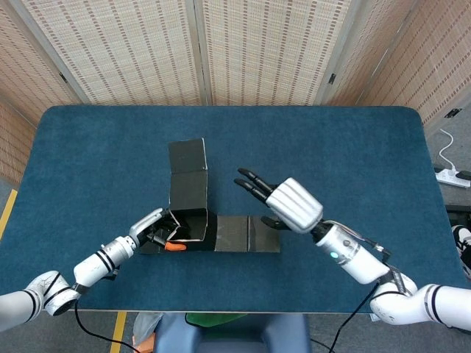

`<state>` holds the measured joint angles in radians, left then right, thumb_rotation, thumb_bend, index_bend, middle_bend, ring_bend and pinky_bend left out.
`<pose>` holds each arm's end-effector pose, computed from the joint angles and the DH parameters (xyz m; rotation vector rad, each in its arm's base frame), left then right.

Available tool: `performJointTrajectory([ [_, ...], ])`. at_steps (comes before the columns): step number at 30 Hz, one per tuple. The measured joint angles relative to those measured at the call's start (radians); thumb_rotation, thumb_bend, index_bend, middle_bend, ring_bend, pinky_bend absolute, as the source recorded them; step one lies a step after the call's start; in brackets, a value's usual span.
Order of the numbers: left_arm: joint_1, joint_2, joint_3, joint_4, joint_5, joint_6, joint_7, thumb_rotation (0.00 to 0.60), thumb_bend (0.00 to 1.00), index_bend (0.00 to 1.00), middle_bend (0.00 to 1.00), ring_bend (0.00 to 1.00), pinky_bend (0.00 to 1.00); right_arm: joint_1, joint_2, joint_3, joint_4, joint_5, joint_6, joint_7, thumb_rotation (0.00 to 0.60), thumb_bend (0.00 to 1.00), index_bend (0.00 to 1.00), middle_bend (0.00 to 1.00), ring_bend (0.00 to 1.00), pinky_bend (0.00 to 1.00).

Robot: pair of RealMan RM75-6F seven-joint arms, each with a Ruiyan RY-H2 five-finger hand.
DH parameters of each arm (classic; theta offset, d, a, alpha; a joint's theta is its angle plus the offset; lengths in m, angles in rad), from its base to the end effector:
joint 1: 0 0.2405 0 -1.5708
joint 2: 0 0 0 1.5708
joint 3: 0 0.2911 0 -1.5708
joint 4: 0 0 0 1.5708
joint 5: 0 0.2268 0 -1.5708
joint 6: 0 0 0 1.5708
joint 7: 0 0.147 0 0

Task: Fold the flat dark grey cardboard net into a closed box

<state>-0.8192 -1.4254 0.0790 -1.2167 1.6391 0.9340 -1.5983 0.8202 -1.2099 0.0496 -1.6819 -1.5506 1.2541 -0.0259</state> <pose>-0.2267 0.3803 -0.0053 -1.4675 -2.3577 -1.3669 -0.1200 -0.3529 0.0867 1.9987 -0.5626 1.3609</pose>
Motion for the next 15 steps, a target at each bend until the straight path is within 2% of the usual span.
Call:
performJointTrajectory([
  [4,-0.006,0.048,0.007,-0.006,0.015,0.031,-0.192,0.600,0.17,0.31,0.26,0.54,0.77,-0.098,0.008,-0.013,0.034,-0.060,0.145,0.168,0.600,0.19,0.00,0.00,0.67,1.00],
  [7,-0.013,0.080,0.012,-0.011,0.029,0.056,-0.344,0.600,0.17,0.31,0.26,0.54,0.77,-0.160,-0.001,-0.016,0.077,-0.082,0.211,0.261,0.600,0.19,0.00,0.01,0.67,1.00],
  [10,-0.022,0.112,0.019,-0.017,0.047,0.088,-0.492,0.600,0.17,0.31,0.26,0.54,0.77,-0.192,-0.029,-0.013,0.116,-0.088,0.232,0.314,0.600,0.19,0.00,0.01,0.67,1.00],
  [15,-0.040,0.156,0.031,-0.040,0.082,0.150,-0.697,0.600,0.18,0.31,0.26,0.54,0.77,-0.196,-0.107,0.006,0.150,-0.110,0.245,0.321,0.600,0.18,0.00,0.03,0.68,1.00],
])
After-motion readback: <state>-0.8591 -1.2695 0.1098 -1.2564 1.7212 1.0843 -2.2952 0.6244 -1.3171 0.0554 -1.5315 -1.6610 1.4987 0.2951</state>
